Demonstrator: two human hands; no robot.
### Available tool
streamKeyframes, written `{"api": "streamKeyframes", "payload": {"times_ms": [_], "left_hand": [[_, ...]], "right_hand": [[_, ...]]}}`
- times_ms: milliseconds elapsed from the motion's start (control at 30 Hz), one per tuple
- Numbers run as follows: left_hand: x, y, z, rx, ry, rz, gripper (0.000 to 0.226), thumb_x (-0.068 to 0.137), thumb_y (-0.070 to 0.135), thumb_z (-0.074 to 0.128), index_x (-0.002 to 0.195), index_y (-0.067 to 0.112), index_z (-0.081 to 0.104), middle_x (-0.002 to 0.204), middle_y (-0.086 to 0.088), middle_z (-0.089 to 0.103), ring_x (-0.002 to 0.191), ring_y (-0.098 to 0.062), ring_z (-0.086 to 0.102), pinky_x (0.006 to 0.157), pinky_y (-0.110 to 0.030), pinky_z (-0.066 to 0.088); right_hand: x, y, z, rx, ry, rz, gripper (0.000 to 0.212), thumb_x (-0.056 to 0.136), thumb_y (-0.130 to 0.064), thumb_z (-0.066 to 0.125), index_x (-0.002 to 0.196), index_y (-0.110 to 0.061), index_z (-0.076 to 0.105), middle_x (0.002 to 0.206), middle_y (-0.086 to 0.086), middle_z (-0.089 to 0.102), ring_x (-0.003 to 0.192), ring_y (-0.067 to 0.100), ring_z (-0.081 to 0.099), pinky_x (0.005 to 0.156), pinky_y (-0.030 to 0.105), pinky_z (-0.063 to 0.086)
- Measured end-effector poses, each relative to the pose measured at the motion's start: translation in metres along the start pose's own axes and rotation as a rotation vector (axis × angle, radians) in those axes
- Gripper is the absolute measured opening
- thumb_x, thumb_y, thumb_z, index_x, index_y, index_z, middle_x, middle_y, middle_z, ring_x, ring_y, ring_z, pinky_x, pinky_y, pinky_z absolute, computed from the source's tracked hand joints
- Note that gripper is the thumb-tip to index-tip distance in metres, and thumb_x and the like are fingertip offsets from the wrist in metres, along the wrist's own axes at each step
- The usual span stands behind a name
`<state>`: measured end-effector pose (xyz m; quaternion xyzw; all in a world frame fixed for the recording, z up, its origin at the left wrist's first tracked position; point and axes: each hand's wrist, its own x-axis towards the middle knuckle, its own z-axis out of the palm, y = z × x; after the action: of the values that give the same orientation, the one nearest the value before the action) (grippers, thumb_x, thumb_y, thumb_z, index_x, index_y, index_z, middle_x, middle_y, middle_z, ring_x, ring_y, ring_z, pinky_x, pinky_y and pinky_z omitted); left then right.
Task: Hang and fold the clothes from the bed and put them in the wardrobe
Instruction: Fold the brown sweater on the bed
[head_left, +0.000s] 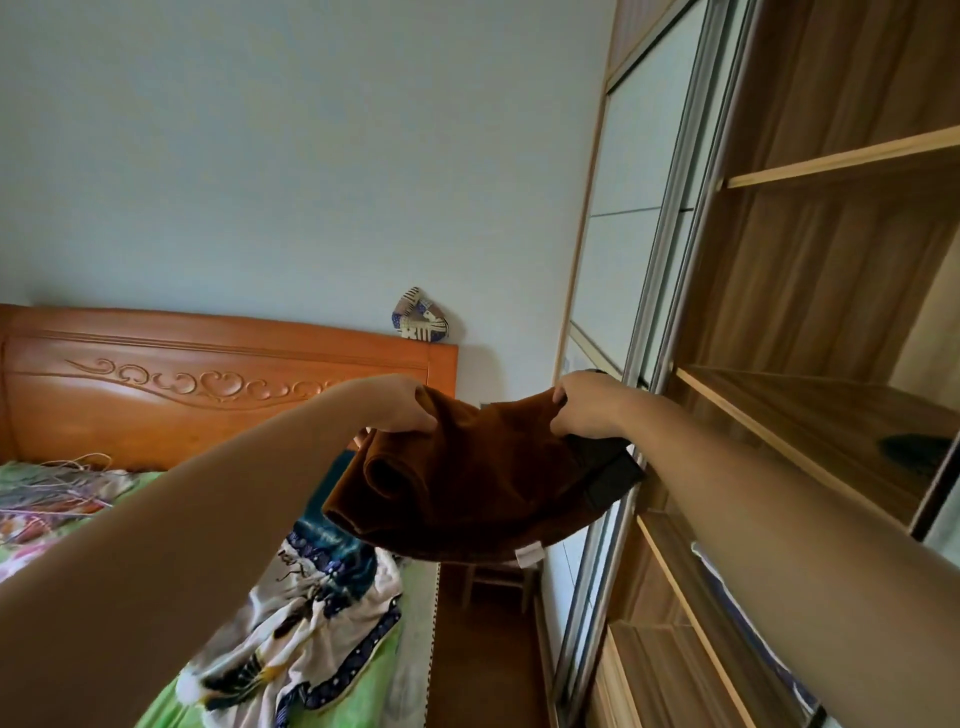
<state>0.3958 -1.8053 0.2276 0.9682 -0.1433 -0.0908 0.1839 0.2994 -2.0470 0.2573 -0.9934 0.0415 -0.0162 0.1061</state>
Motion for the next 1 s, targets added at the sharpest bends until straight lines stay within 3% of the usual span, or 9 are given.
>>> {"api": "streamKeyframes", "payload": {"times_ms": [233, 433, 533, 633, 733, 800, 900, 1000], "left_hand": [[0.096, 0.051, -0.013, -0.015, -0.002, 0.061, 0.048, 0.081, 0.044, 0.067, 0.124, 0.027, 0.056, 0.108, -0.003, 0.063, 0.092, -0.027, 0.066, 0.081, -0.046, 0.060], [0.173, 0.106, -0.016, -0.099, -0.041, 0.137, 0.043, 0.085, 0.042, 0.067, 0.124, 0.033, 0.050, 0.102, -0.001, 0.057, 0.087, -0.027, 0.065, 0.062, -0.039, 0.061], [0.227, 0.152, -0.022, -0.099, -0.045, 0.262, 0.034, 0.086, 0.040, 0.067, 0.117, 0.034, 0.053, 0.101, 0.000, 0.060, 0.087, -0.024, 0.064, 0.067, -0.039, 0.060], [0.277, 0.205, -0.028, -0.115, -0.079, 0.391, 0.028, 0.084, 0.039, 0.068, 0.110, 0.037, 0.057, 0.107, 0.000, 0.064, 0.089, -0.022, 0.066, 0.068, -0.037, 0.060], [0.320, 0.262, -0.029, -0.133, -0.142, 0.520, 0.038, 0.083, 0.039, 0.069, 0.119, 0.033, 0.058, 0.109, -0.003, 0.066, 0.093, -0.027, 0.069, 0.076, -0.046, 0.062], [0.343, 0.301, -0.022, -0.140, -0.177, 0.608, 0.040, 0.083, 0.038, 0.070, 0.122, 0.031, 0.059, 0.110, -0.005, 0.066, 0.093, -0.028, 0.070, 0.077, -0.048, 0.062], [0.366, 0.356, -0.006, -0.124, -0.235, 0.743, 0.040, 0.084, 0.033, 0.072, 0.122, 0.030, 0.058, 0.115, -0.007, 0.066, 0.095, -0.028, 0.070, 0.080, -0.050, 0.061], [0.375, 0.403, 0.007, -0.041, -0.297, 0.863, 0.040, 0.086, 0.031, 0.071, 0.123, 0.026, 0.057, 0.110, -0.008, 0.066, 0.092, -0.029, 0.071, 0.077, -0.052, 0.061]], "right_hand": [[0.076, 0.061, -0.022, -0.010, 0.017, 0.063, 0.045, 0.087, -0.028, 0.069, 0.126, -0.009, 0.059, 0.122, 0.012, 0.061, 0.108, 0.028, 0.061, 0.096, 0.043, 0.054], [0.125, 0.115, -0.050, -0.049, 0.086, 0.191, 0.041, 0.080, -0.025, 0.070, 0.118, -0.011, 0.063, 0.116, 0.010, 0.062, 0.101, 0.027, 0.062, 0.085, 0.037, 0.056], [0.149, 0.155, -0.070, -0.060, 0.124, 0.292, 0.034, 0.080, -0.023, 0.071, 0.110, -0.009, 0.065, 0.111, 0.011, 0.064, 0.094, 0.026, 0.063, 0.077, 0.035, 0.055], [0.163, 0.198, -0.095, -0.053, 0.176, 0.417, 0.037, 0.081, -0.023, 0.070, 0.113, -0.009, 0.063, 0.114, 0.010, 0.062, 0.103, 0.028, 0.063, 0.088, 0.040, 0.056], [0.168, 0.237, -0.117, -0.062, 0.192, 0.548, 0.018, 0.082, -0.021, 0.069, 0.080, -0.011, 0.055, 0.091, 0.009, 0.054, 0.082, 0.027, 0.058, 0.066, 0.032, 0.045], [0.165, 0.261, -0.129, -0.055, 0.220, 0.651, 0.031, 0.084, -0.019, 0.068, 0.067, -0.014, 0.043, 0.076, 0.005, 0.044, 0.070, 0.024, 0.048, 0.058, 0.031, 0.036], [0.149, 0.295, -0.137, -0.062, 0.272, 0.796, 0.033, 0.083, -0.019, 0.067, 0.065, -0.017, 0.040, 0.073, 0.004, 0.040, 0.070, 0.024, 0.046, 0.055, 0.030, 0.033], [0.131, 0.319, -0.136, -0.068, 0.296, 0.921, 0.025, 0.084, -0.020, 0.068, 0.069, -0.014, 0.048, 0.080, 0.006, 0.048, 0.077, 0.025, 0.054, 0.062, 0.030, 0.041]]}}
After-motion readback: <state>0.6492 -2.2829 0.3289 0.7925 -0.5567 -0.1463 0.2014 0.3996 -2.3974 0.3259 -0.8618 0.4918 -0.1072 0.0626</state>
